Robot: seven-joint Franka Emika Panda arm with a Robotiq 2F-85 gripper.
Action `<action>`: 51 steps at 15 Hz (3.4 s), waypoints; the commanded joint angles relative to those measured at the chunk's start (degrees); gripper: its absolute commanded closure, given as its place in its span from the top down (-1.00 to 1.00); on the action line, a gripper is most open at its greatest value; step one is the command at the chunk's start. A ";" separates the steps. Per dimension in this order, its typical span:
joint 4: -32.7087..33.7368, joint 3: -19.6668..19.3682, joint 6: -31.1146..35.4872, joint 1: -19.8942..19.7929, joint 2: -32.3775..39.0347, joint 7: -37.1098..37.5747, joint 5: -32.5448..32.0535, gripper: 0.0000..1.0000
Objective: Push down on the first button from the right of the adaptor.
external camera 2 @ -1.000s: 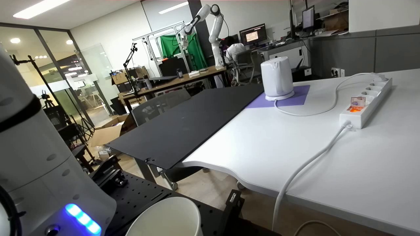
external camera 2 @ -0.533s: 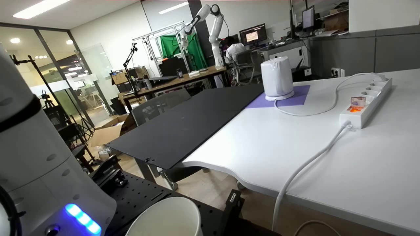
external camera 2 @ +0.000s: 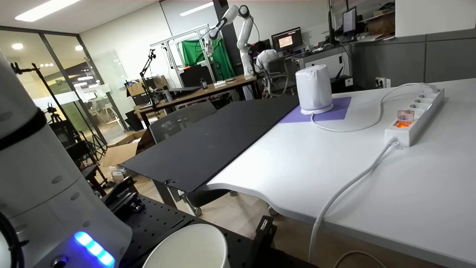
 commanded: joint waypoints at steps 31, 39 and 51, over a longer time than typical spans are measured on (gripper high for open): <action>11.31 -4.86 4.43 -10.55 29.50 -10.10 1.80 -1.00; 14.04 -2.63 20.01 -16.70 42.96 -20.00 17.39 -1.00; 32.54 1.85 19.09 -22.41 61.71 -15.66 12.31 -0.98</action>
